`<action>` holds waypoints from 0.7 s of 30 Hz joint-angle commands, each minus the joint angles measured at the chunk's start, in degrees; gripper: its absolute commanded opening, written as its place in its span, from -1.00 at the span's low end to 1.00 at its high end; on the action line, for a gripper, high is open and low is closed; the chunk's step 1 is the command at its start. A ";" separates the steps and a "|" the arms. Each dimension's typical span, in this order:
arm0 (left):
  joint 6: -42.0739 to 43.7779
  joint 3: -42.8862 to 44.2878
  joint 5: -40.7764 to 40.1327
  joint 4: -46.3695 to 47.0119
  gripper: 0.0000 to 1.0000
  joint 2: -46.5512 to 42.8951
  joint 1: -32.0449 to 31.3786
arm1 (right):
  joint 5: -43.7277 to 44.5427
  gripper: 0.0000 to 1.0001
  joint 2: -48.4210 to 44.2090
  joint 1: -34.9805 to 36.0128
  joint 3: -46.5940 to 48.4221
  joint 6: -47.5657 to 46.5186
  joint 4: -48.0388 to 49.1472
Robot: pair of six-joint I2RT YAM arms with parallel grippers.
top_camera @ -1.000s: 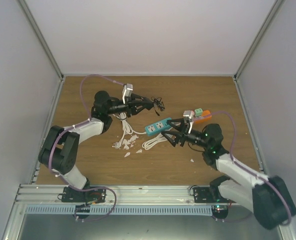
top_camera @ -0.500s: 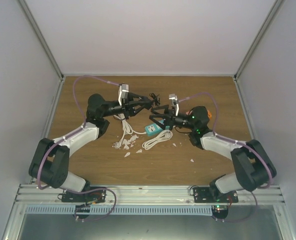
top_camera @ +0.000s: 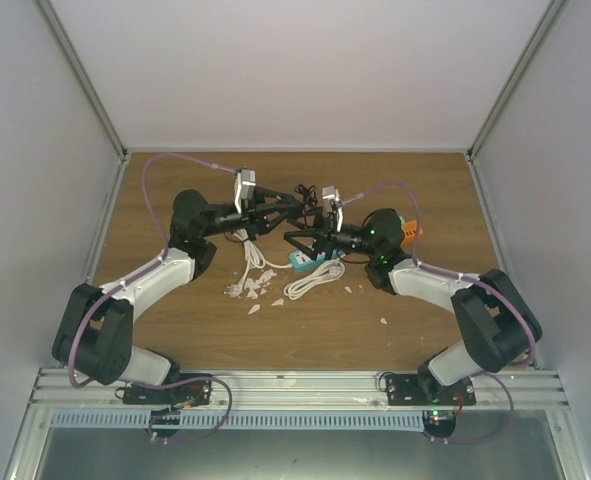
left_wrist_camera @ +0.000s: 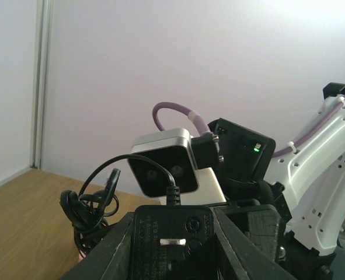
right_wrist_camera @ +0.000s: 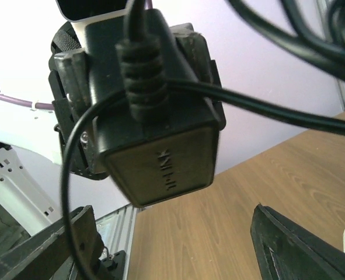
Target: Insert the plug
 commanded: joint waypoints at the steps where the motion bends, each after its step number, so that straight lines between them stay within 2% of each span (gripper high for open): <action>1: 0.84 -1.23 0.07 1.42 -0.57 -2.46 -0.94 | 1.08 0.48 -0.63 -0.41 0.49 -1.73 4.59; 5: 0.84 -1.88 0.18 1.18 -0.56 -3.40 -1.04 | 1.45 0.43 -1.14 -1.50 -0.78 -0.78 8.02; 9: 1.00 -2.13 0.29 0.91 -0.56 -3.97 -1.27 | 0.49 0.42 -1.84 -1.88 0.51 -1.90 6.47; 21: 1.63 -2.04 0.28 0.19 -0.55 -3.48 -1.76 | -0.60 0.10 -3.08 -2.25 1.94 -2.75 6.18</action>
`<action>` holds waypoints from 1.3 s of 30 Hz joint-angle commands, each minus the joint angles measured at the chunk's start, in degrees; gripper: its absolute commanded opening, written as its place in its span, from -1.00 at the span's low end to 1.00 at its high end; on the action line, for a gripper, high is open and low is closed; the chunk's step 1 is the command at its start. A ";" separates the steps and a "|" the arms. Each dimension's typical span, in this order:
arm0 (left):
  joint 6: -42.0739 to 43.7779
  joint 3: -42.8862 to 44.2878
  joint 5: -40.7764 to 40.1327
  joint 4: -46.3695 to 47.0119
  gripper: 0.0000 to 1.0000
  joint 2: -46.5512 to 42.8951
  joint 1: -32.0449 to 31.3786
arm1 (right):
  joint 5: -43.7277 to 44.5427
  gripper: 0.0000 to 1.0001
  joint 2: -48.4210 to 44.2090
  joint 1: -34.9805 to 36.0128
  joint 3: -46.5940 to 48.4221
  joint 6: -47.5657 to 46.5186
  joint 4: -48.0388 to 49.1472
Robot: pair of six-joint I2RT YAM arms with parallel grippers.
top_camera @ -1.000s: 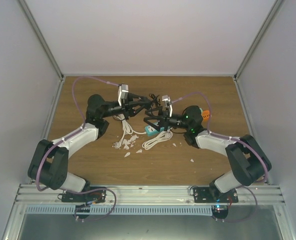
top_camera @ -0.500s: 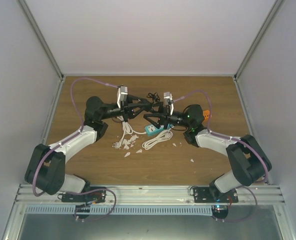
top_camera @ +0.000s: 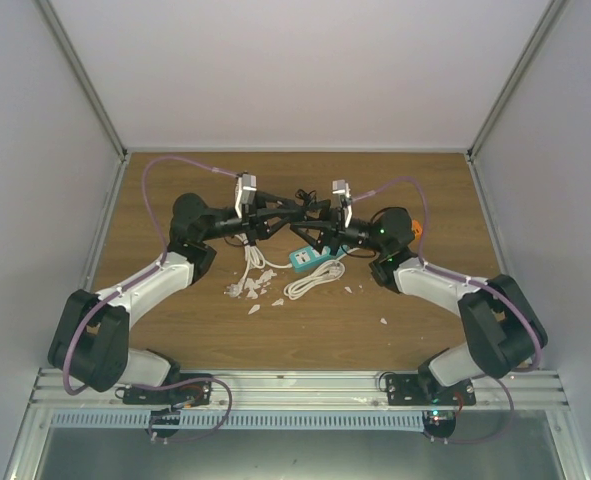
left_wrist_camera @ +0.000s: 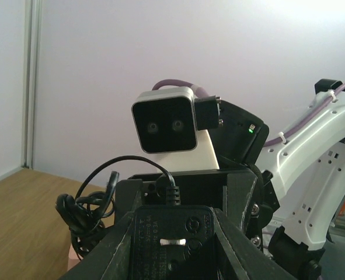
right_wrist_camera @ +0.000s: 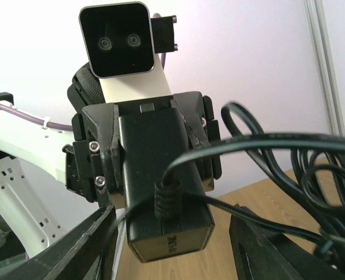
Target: Insert the plug
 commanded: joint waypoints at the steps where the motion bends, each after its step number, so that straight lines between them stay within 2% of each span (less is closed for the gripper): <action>1: 1.19 -0.69 0.19 1.29 -0.55 -1.09 -0.67 | -0.60 0.09 -0.99 -0.57 1.70 -1.32 2.00; 7: 1.46 -0.64 0.13 1.02 -0.55 -0.92 -0.73 | -1.33 -0.03 -0.68 -0.53 2.73 -1.46 1.14; 10: 1.43 -0.60 0.00 1.02 -0.55 -0.63 -0.73 | -1.10 -0.17 -0.80 -0.56 3.22 -2.03 -0.39; 12: 1.35 -0.56 -0.27 1.03 -0.45 -0.54 -0.73 | -1.37 -0.24 -0.79 -0.58 3.49 -2.47 -1.19; 14: 1.30 -0.60 -0.45 1.02 -0.41 -0.58 -0.77 | -1.67 -0.44 -0.61 -0.52 3.87 -2.90 -2.03; 18: 1.37 -0.62 -0.80 0.71 -0.26 -0.73 -0.67 | -1.39 -0.98 -0.63 -0.54 4.16 -4.00 -3.83; 22: 1.81 -0.68 -1.23 0.17 -0.17 -0.94 -0.64 | -1.20 -0.99 -1.20 -0.56 4.10 -5.27 -5.27; 23: 1.89 -0.61 -1.47 -0.04 -0.06 -0.93 -0.65 | -1.07 -0.99 -1.37 -0.57 4.30 -5.87 -6.48; 24: 1.96 -0.63 -1.76 -0.34 0.12 -1.03 -0.62 | -0.78 -0.99 -1.73 -0.56 4.73 -6.76 -8.21; 26: 2.40 -0.55 -3.24 -1.54 0.75 -1.36 -0.41 | 0.86 -0.99 -2.47 -0.56 5.98 -9.39 -14.08; 27: 2.93 -0.63 -4.18 -2.41 0.95 -1.77 -0.19 | 2.21 -0.99 -3.16 -0.53 6.50 -11.17 -18.30; 32: 5.79 -2.23 -8.24 -6.31 0.98 -5.50 2.20 | 16.60 -0.99 -9.76 -0.62 8.53 -20.49 -43.32; 36: 7.67 -4.87 -12.45 -8.54 0.98 -8.61 4.97 | 39.19 -0.99 -15.77 -0.61 13.74 -24.26 -69.72; 39: 7.71 -7.30 -13.46 -8.14 0.98 -8.49 7.53 | 55.40 -0.99 -15.96 -0.41 18.63 -24.95 -84.82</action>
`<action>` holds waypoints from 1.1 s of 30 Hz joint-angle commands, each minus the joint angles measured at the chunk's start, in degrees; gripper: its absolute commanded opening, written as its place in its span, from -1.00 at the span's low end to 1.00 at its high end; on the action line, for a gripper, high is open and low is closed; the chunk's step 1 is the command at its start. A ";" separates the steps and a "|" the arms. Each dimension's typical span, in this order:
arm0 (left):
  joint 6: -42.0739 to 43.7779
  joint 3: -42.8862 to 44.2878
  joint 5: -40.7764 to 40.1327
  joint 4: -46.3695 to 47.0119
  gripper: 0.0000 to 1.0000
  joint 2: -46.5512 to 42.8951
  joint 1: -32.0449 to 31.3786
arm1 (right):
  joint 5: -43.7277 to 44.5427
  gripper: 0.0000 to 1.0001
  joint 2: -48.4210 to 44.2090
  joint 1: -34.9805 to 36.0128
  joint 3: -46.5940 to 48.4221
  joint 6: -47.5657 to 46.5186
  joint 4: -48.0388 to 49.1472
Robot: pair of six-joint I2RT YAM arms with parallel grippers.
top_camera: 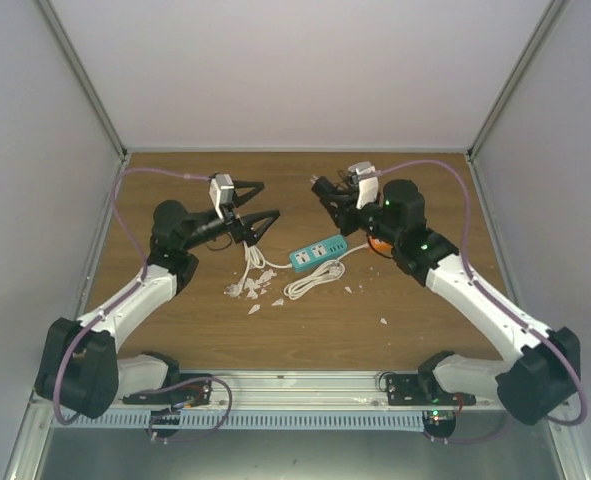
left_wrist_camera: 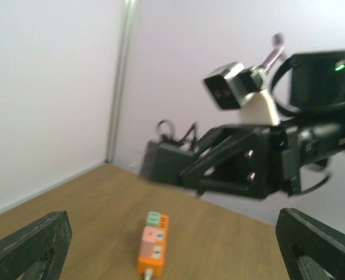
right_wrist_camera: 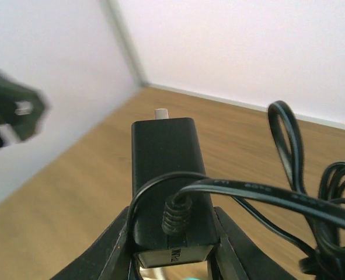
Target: Insert the plug
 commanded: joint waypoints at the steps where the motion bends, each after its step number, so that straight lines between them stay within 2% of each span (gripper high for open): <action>1: 2.22 -3.41 -4.50 -0.17 0.98 -0.04 3.11 | 29.22 -0.99 -0.48 0.26 7.20 -4.76 -30.73; 5: 2.47 -4.07 -4.49 0.28 0.98 4.32 5.83 | 42.08 -0.99 7.24 4.32 11.83 -8.86 -40.07; 7: 2.14 -3.72 -2.23 0.58 0.98 6.58 7.61 | 49.87 -0.99 11.13 7.07 13.92 -12.34 -41.27; 9: 1.87 -3.53 1.41 0.61 0.98 7.80 9.74 | 53.45 -0.99 13.39 8.14 15.53 -16.88 -40.24; 13: 3.33 -4.07 6.75 0.05 0.98 8.29 12.90 | 48.85 -0.99 13.98 9.77 16.35 -34.93 -32.72; 16: 5.43 -3.81 7.47 -1.93 0.98 8.70 13.60 | 42.38 -0.99 13.58 10.39 17.12 -47.50 -30.21; 19: 5.23 -3.46 9.22 -0.99 0.98 10.81 13.76 | 35.31 -0.99 13.93 11.48 16.67 -66.26 -32.59; 21: 4.96 -2.53 10.58 -0.84 0.98 12.34 13.89 | 24.84 -0.99 15.63 10.64 19.05 -74.73 -40.34; 24: 5.30 -1.56 12.18 -1.47 0.98 13.72 14.42 | 23.78 -0.99 23.80 9.08 29.66 -75.76 -50.41; 28: 5.70 -2.26 12.00 -2.57 0.98 12.63 15.04 | 30.69 -0.99 39.55 8.16 48.74 -70.75 -68.63; 30: 5.67 -2.31 12.02 -2.76 0.98 12.30 15.09 | 32.07 -0.99 44.13 7.55 55.69 -70.05 -72.91; 33: 5.94 -2.24 11.48 -3.71 0.98 11.65 15.19 | 35.07 -0.99 46.80 7.48 58.51 -70.50 -73.43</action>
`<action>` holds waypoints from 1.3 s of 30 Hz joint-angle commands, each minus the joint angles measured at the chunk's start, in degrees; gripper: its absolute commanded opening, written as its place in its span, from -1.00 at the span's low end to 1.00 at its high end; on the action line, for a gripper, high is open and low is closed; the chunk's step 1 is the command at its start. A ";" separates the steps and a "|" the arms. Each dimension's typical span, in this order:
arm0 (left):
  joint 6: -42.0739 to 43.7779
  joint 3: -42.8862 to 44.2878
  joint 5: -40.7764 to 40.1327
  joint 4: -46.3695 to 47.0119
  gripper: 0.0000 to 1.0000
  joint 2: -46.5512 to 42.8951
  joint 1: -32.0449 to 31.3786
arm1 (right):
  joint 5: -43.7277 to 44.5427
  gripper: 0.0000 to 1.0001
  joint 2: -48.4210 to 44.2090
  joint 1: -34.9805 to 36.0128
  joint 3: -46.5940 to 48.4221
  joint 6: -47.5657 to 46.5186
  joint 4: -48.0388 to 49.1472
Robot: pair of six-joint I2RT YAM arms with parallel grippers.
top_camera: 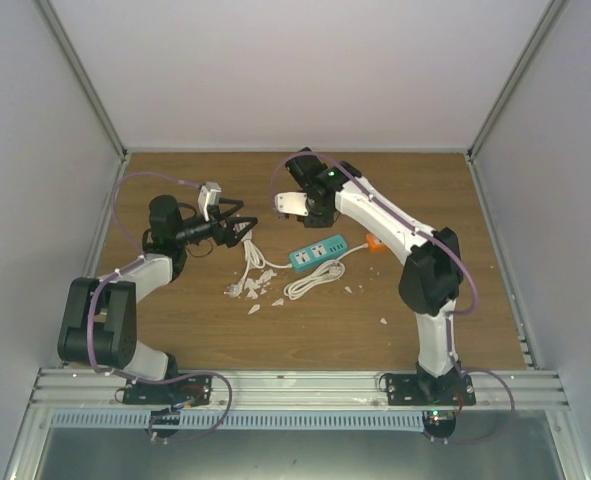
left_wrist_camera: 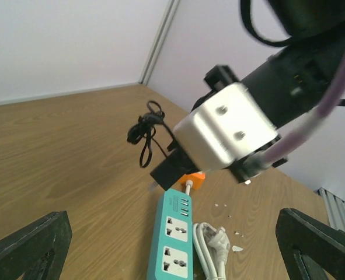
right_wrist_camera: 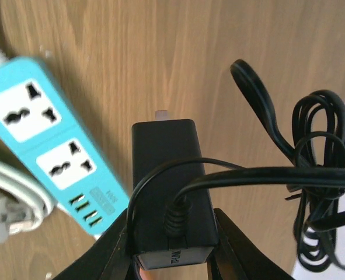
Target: Insert the plug
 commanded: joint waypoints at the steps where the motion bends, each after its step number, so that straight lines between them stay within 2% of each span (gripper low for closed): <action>1: 1.54 0.98 0.53 0.53 0.98 -2.16 0.54 | 5.28 -0.99 3.01 -0.46 3.99 -0.42 -11.04; 11: 0.89 1.58 1.06 1.35 0.98 0.30 0.53 | 8.00 -0.99 2.70 2.90 -5.60 0.28 -6.65; 22: 1.07 2.62 -1.86 -0.02 0.98 1.54 1.00 | 10.83 -0.99 5.08 7.00 -6.34 -2.14 -2.63; 39: 0.33 2.72 -3.03 -0.05 0.98 2.52 1.99 | 11.75 -0.99 7.33 9.32 -7.28 -4.00 -0.42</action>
